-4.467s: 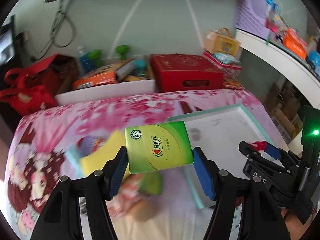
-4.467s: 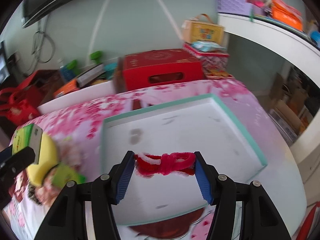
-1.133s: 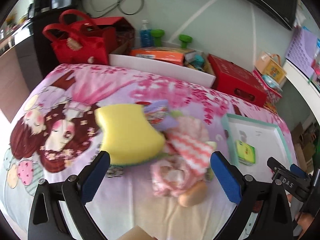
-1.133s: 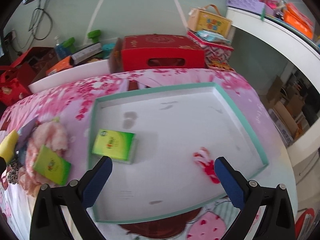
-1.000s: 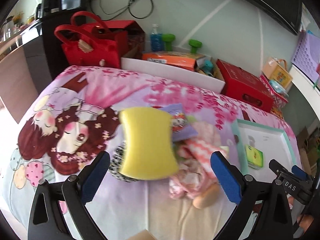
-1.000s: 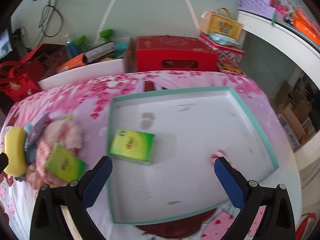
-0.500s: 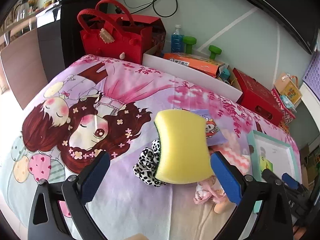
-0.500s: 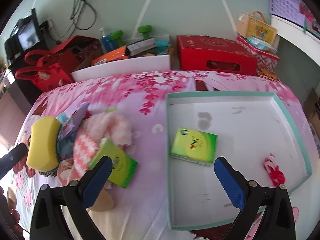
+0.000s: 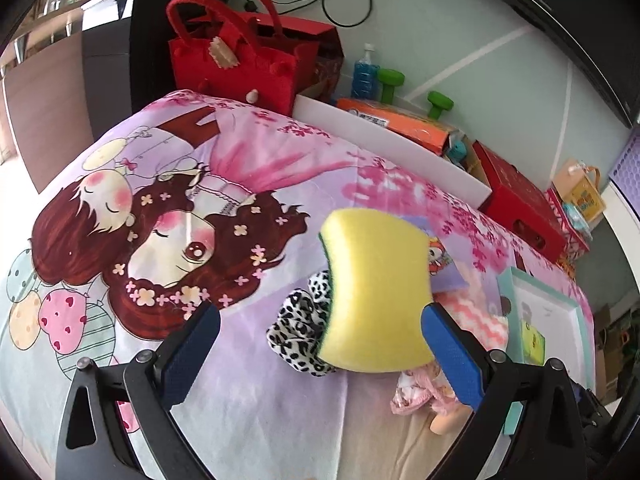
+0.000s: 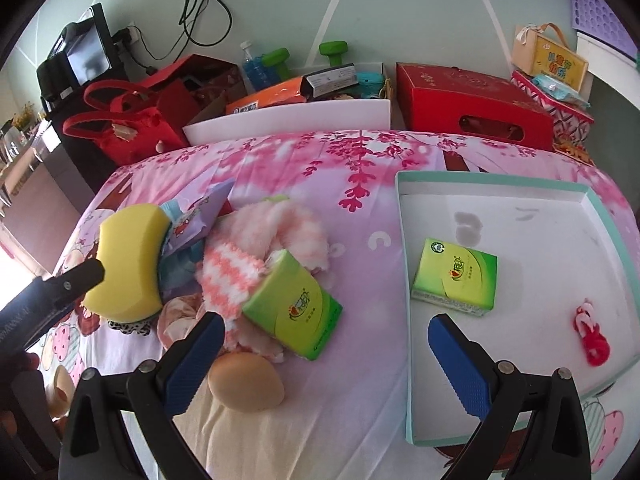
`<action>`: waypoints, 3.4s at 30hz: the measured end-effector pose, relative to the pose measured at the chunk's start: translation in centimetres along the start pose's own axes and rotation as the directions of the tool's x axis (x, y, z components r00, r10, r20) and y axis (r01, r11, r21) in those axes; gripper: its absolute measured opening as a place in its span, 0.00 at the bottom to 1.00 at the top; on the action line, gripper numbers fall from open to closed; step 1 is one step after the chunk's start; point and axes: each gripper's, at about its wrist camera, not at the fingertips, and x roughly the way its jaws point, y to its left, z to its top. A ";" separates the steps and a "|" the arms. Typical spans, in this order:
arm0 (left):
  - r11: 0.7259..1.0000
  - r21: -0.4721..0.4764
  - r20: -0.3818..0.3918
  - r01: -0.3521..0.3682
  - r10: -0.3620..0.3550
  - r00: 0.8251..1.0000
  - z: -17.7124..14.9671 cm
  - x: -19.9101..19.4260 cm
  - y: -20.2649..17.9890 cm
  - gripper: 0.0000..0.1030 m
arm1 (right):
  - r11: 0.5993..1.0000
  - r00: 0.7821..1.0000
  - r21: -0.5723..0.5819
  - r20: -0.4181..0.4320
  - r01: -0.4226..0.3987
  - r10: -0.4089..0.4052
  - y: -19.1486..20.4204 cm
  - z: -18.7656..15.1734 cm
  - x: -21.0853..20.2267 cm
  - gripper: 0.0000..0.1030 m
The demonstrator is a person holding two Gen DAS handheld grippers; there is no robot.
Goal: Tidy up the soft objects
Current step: 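Grasp the yellow sponge with the left tool and lift it, then close the right tool on the beige egg-shaped sponge, then carry the yellow sponge and beige sponge over the tray with both tools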
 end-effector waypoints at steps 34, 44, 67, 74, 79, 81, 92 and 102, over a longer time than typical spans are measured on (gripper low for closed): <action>0.977 0.207 -0.037 -0.056 0.065 0.997 -0.9 1.2 -3.9 0.98 | 0.989 0.980 -0.138 -0.199 -0.055 0.027 4.0 -3.0 2.8 0.81; 0.972 0.229 -0.026 -0.057 0.065 0.998 -1.0 1.6 -4.9 0.97 | 0.988 0.975 -0.145 -0.221 -0.055 0.021 4.3 -3.4 3.2 0.73; 0.973 0.224 -0.037 -0.055 0.065 0.997 -1.1 1.8 -4.7 0.66 | 0.988 0.971 -0.141 -0.235 -0.070 0.035 4.4 -3.4 3.3 0.47; 0.974 0.219 -0.023 -0.053 0.060 0.998 -1.0 1.4 -4.6 0.65 | 0.989 0.971 -0.134 -0.235 -0.068 0.035 3.9 -3.3 3.2 0.46; 0.974 0.221 -0.005 -0.046 0.048 0.999 -1.0 0.9 -4.8 0.65 | 0.991 0.974 -0.125 -0.225 -0.056 0.026 3.4 -3.0 2.8 0.46; 0.974 0.221 -0.001 -0.045 0.047 0.999 -0.9 0.7 -4.8 0.65 | 0.991 0.975 -0.121 -0.219 -0.054 0.026 3.2 -2.9 2.6 0.46; 0.978 0.206 0.083 -0.036 0.020 0.996 -0.2 -2.1 -4.7 0.65 | 0.992 0.990 -0.118 -0.138 -0.043 0.026 2.5 -2.0 0.4 0.46; 0.970 0.243 0.105 -0.007 -0.019 0.994 -0.3 -3.2 -6.3 0.65 | 0.995 0.995 -0.093 -0.103 -0.027 0.017 1.4 -1.5 -0.7 0.46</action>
